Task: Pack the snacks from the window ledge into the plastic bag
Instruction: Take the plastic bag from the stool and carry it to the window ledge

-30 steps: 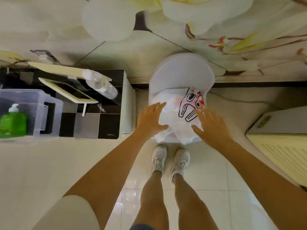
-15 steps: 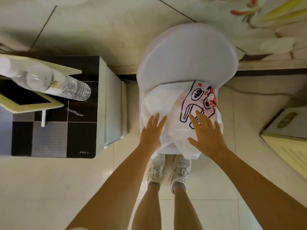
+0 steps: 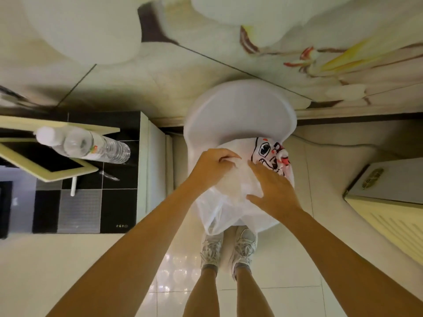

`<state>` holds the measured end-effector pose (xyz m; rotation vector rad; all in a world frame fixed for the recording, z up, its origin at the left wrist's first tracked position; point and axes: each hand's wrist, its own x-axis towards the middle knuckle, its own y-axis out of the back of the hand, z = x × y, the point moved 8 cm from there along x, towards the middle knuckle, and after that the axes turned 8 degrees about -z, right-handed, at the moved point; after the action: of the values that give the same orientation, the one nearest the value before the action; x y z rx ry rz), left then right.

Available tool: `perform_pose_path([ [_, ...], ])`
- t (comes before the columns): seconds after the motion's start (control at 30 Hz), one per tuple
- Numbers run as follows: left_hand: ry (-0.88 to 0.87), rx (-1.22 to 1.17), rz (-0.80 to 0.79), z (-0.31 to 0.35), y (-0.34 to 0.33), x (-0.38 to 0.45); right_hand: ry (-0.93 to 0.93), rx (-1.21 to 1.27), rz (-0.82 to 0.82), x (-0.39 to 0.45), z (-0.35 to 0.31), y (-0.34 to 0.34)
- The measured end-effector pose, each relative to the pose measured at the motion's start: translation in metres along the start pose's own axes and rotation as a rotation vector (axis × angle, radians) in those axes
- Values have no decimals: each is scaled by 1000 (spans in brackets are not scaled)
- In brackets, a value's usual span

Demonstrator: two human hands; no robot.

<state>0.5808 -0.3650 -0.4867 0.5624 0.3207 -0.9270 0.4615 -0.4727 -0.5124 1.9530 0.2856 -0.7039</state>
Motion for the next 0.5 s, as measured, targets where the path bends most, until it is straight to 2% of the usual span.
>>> perform_pose_path([
  [0.07, 59, -71, -51, 24, 11, 0, -17, 115, 102, -8, -7, 33],
  [0.17, 94, -141, -87, 64, 27, -8, -67, 211, 163, -22, -16, 77],
  [0.33, -7, -258, -118, 146, 63, -40, -20, 261, 233, -60, -34, 163],
  [0.5, -116, -561, -8, 213, 106, -73, 6, 315, 332, -103, -44, 238],
])
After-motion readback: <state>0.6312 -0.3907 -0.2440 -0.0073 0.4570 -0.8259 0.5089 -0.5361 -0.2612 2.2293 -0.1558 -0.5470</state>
